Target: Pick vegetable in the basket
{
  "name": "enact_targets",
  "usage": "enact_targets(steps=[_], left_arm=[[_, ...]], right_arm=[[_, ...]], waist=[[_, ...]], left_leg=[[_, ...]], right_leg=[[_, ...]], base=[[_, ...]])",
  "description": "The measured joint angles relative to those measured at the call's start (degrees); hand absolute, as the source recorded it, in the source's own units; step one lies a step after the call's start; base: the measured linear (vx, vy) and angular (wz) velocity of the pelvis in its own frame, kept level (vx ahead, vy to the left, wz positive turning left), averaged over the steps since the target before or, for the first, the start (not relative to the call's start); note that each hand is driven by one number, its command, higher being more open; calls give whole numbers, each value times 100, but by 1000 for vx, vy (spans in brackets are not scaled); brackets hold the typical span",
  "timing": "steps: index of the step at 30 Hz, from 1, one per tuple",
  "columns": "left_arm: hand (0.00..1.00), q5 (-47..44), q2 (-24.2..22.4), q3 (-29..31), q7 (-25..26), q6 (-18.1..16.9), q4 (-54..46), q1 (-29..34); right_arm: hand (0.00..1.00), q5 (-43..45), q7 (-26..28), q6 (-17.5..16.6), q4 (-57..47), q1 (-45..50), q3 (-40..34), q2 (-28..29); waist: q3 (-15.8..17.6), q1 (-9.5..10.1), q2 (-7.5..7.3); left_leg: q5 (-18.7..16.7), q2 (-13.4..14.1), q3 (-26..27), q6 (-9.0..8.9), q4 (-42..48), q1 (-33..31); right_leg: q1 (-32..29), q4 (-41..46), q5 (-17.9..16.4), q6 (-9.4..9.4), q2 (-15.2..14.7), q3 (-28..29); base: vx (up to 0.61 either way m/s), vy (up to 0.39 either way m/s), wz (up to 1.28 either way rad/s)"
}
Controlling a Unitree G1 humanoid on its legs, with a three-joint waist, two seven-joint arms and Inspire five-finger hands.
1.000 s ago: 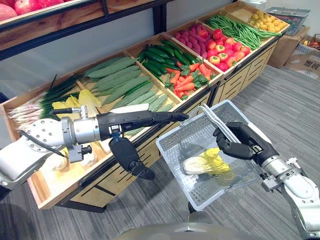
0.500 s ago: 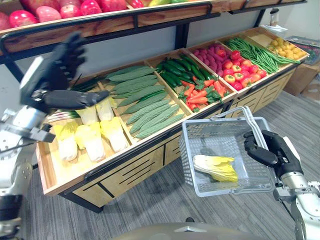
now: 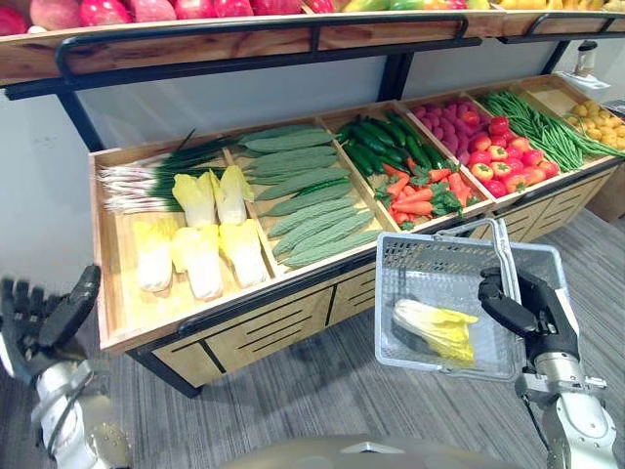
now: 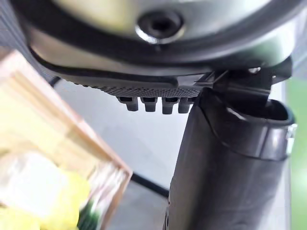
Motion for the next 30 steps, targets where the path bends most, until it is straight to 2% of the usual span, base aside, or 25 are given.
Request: enact_targets(steps=[9,13,17,22,27,30], left_arm=[[100,-27,-412,994,819,-242,1209,252],[100,-90,-511,1028,912,-257,2025,393],[100,-599,-791,1007,888,-234,2765,417],[100,-732,-940,616,764,-180,3280,409],[100,-672,-970,100,761,-180,3708,378],[100,-135,-968,-304,785,-154,3982,374]], right_arm=[[0,88,-532,2,569,-9,-80,442],[0,306,-868,1,985,-25,-229,695],[0,645,-1068,2,1385,-25,-277,929],[0,909,-1221,1,1664,-31,-107,1216],[0,946,-1454,-26,1943,-31,486,1314],[0,948,-1519,-29,2307,-6,741,1314]], waist=[[144,60,12],[178,57,-11],[211,77,-15],[344,99,-36],[559,140,1],[579,155,14]], left_leg=[[20,-26,-299,24,3,-29],[10,-36,-445,15,5,-28],[-20,-30,-489,-19,6,-17],[-68,22,-499,-57,74,-13],[-189,72,-204,-45,269,-7],[-240,69,-160,-52,304,1]], right_leg=[[135,54,-108,12,-56,-300],[183,155,-224,12,-79,-439],[167,261,-326,14,-82,-480],[137,384,-419,-15,-53,-502],[-10,472,-417,-13,-11,-202],[-7,437,-415,-9,-10,-148]], base=[[10,-5,18],[23,-6,19],[18,-5,6],[6,-9,0],[3,4,-29],[22,8,-12]])
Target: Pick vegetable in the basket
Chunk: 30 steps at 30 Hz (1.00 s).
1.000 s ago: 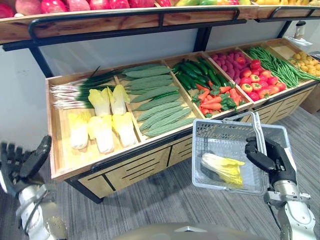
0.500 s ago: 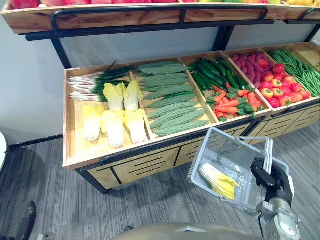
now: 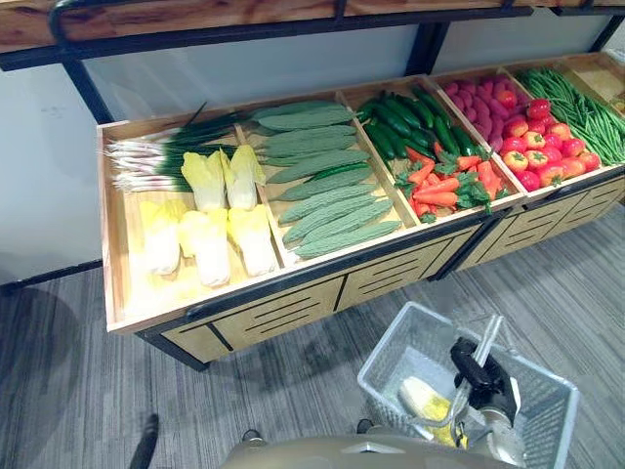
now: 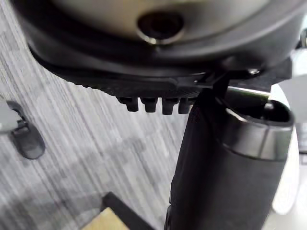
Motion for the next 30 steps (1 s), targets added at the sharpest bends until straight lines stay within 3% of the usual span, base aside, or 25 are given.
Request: enact_targets(steps=[5,14,17,24,30], left_arm=[[100,794,5,-424,12,204,244,-28],[100,819,97,-1023,-8,237,355,4],[100,830,135,-1050,-10,236,344,-67],[100,1228,175,-977,18,240,333,-132],[100,1501,258,-771,126,330,90,-189]], right_arm=[[0,12,-13,-40,83,2,191,0],[0,13,22,-151,80,-19,596,3],[0,13,21,-186,72,-15,580,3],[0,15,16,-211,-167,51,312,12],[0,185,14,-217,-493,446,85,285]], waist=[[95,12,-1],[145,46,-6],[247,29,-6],[566,-14,182],[758,-148,37]], left_leg=[[-11,-30,-21,17,-3,-1],[-233,-22,141,20,253,70],[-524,53,194,26,746,-41],[-1676,594,500,71,2648,-469],[-2399,843,783,193,3667,-502]], right_leg=[[32,-20,5,9,-29,-30],[115,-45,6,19,-44,152],[124,39,-37,52,-52,222],[-23,551,-246,184,147,723],[-209,1261,-604,389,174,1139]], base=[[17,3,2],[6,9,-10],[-5,12,-13],[-17,66,-33],[-1,141,-26]])
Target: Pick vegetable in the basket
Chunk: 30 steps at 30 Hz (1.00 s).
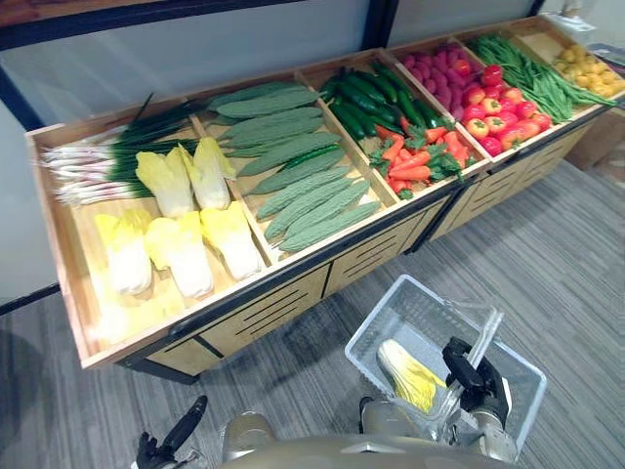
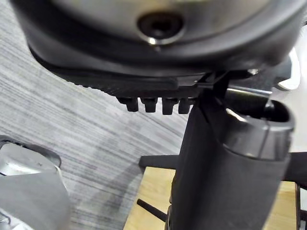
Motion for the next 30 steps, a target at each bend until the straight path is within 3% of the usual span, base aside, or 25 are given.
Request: enact_targets(steps=[4,7,8,10,11,12,13,14,15,16,17,18,19,20,22,25,30], left_arm=[[100,527,37,-131,-58,120,-284,-104],[100,925,235,-497,-163,144,-518,-141],[100,999,291,-585,-185,146,-602,-203],[100,1088,331,-723,-150,253,-746,-267],[100,1089,359,-881,-153,299,-928,-250],[100,1068,339,-881,-133,312,-945,-252],[100,1089,341,-1034,-203,316,-1080,-261],[100,1089,339,-1123,-237,315,-1160,-257],[100,1089,356,-1221,-315,288,-1310,-248],[100,1089,376,-1223,-358,221,-1331,-244],[100,1084,435,-1214,-396,125,-1333,-246],[100,1062,470,-1171,-407,63,-1360,-185],[100,1057,475,-1138,-411,44,-1364,-157],[100,1043,512,-1070,-423,28,-1357,-120],[100,1008,352,-930,-429,44,-1257,-84],[100,880,-38,-921,-518,41,-987,-10],[100,809,-73,-905,-541,115,-569,9]], right_arm=[[0,308,105,3,-656,635,-24,165],[0,491,268,6,-1051,943,-27,193],[0,497,285,6,-1100,980,-28,215],[0,502,309,6,-1101,854,-27,219],[0,504,308,6,-1101,701,-31,224],[0,507,302,4,-1109,657,-40,239],[0,527,225,6,-1116,605,-115,247],[0,606,202,10,-1116,607,-158,247],[0,633,180,10,-1097,578,-232,244],[0,642,181,9,-1052,511,-275,241],[0,642,159,6,-936,284,-396,217],[0,640,136,-23,-746,-5,-443,115],[0,637,125,-32,-654,-165,-451,61],[0,626,110,-37,-469,-466,-464,-16],[0,614,86,-36,-201,-844,-452,-235],[0,614,54,-33,-98,-870,-412,-410],[0,616,130,-33,-103,-518,-352,-409]], waist=[[16,-41,-24],[12,-178,-34],[16,-204,-26],[-44,-176,102],[-22,-128,190],[-5,-132,185],[56,-170,135],[60,-171,137],[31,-220,157],[17,-246,148],[-8,-268,117],[-109,-256,79],[-132,-231,53],[-187,-130,-56],[-185,-60,91],[-211,-4,255],[-310,-109,209]], left_leg=[[-363,181,288,63,535,77],[-539,417,694,55,742,339],[-563,528,870,60,794,396],[-574,912,1465,53,846,367],[-532,1109,1882,94,846,349],[-484,1141,2049,145,818,338],[-387,1153,2341,253,731,370],[-346,1156,2440,286,674,383],[-213,1141,2593,314,493,405],[-129,1090,2644,346,336,421],[98,957,2856,340,-38,498],[289,868,3108,324,-303,536],[351,850,3250,316,-360,550],[425,854,3555,243,-366,591],[599,930,3926,159,-390,623],[867,980,4073,220,-590,870],[1185,1307,3893,245,-605,884]], right_leg=[[-182,504,-223,89,23,222],[-187,531,-163,132,260,488],[-207,448,-39,118,369,617],[-462,-93,749,21,685,807],[-580,-629,1361,-175,726,424],[-580,-900,1554,-250,628,-62],[-602,-893,1562,-426,112,-1683],[-615,-672,1459,-578,-135,-2222],[-672,161,1129,-1003,-577,-2962],[-682,628,971,-1201,-774,-3221],[-650,1417,688,-1271,-1106,-3509],[-628,1826,460,-1245,-1279,-3680],[-521,1878,456,-1257,-1319,-3789],[-337,1505,248,-1018,-1263,-4020],[-341,1006,155,-993,-1058,-4450],[-19,233,119,-847,-638,-4399],[315,-463,163,-829,-131,-4425]], base=[[-16,136,-34],[-48,61,-60],[-100,45,-112],[-137,38,-167],[-114,12,-162],[-98,10,-148],[-56,6,-82],[-78,84,-72],[-49,86,-37],[-64,100,-52],[-51,12,-84],[-45,-25,-104],[-42,-108,-141],[-17,-182,-151],[20,-179,-118],[72,-164,-55],[98,-145,-11]])
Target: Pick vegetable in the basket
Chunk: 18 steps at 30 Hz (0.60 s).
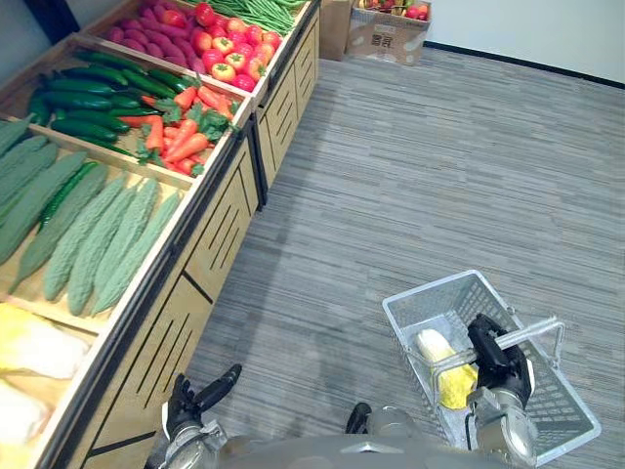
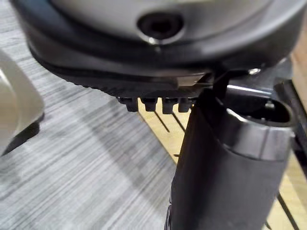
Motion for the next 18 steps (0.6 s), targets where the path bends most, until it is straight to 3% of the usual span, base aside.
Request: enact_targets(steps=[3,4,5,6,7,8,10,11,12,13,14,15,17,18], left_arm=[[100,-1,-3,28,-9,24,171,57],[100,2,-19,33,-31,23,208,113],[100,6,-24,22,-50,17,225,96],[100,14,-34,3,-61,17,254,64],[100,14,-32,3,-62,17,281,78],[100,14,32,9,-39,21,364,142],[100,6,107,49,8,16,378,238],[100,1,107,121,33,17,426,340],[100,-11,117,171,42,18,512,481],[100,-36,130,190,45,17,565,512],[100,-216,125,188,35,-6,596,491],[100,-248,76,97,11,-6,603,437],[100,-252,103,-84,-39,-31,597,385],[100,-252,105,-165,-25,-35,601,380]], right_arm=[[0,-2,13,0,-85,298,-4,15],[0,-2,11,-2,-102,340,-26,35],[0,-1,7,-3,-107,328,-100,48],[0,-3,0,-8,-109,325,-164,16],[0,-4,1,-8,-104,315,-161,-14],[0,-7,12,-5,-95,303,-31,43],[0,-20,134,-5,-272,416,195,51],[0,-20,172,-5,-404,446,383,51],[0,-23,216,-17,-456,506,647,51],[0,-24,226,-17,-456,512,781,54],[0,-23,228,-17,-440,599,922,52],[0,-22,199,-17,-399,605,952,51],[0,-22,186,-16,-287,561,969,35],[0,-22,185,-16,-251,588,967,8]], waist=[[-12,-8,-85],[35,6,-177],[40,2,-184],[48,-4,-131],[58,9,-75],[11,73,-122],[23,187,-161],[48,236,-117],[45,318,-108],[30,361,-154],[22,463,-272],[7,478,-244],[28,505,-225],[18,531,-163]], left_leg=[[355,266,-225,124,414,70],[190,383,-362,-123,671,-11],[-75,206,-481,-381,419,-118],[92,-82,-570,-82,-184,-243],[316,-178,-545,90,-336,-262],[456,-208,-760,90,-164,-98],[558,-119,-1269,254,331,-112],[656,-69,-2006,456,686,-216],[986,-164,-3127,963,1108,-524],[1230,-308,-3729,1068,1352,-715],[1027,-642,-4711,632,1666,-968],[125,-1016,-5204,151,1597,-1122],[-604,-1621,-5589,-148,735,-1317],[-444,-1868,-5638,-258,-265,-1327]], right_leg=[[407,-444,62,-46,205,31],[549,-515,66,-49,186,95],[581,-495,66,-47,105,187],[594,-446,69,-36,51,223],[598,-418,60,-18,67,315],[609,-430,49,14,46,564],[665,-629,63,35,70,1003],[710,-761,96,76,173,1327],[712,-799,85,48,253,1706],[709,-790,77,24,243,1922],[683,-787,69,12,185,2234],[611,-754,68,16,122,2390],[538,-688,82,38,-10,2739],[525,-626,81,92,-48,2850]], base=[[92,-116,-8],[72,-8,-11],[70,64,-12],[45,134,-16],[59,133,-50],[54,66,-87],[71,21,-111],[105,32,-155],[68,22,-164],[181,102,-162],[166,121,-119],[227,184,-117],[172,207,-94],[138,235,-75]])
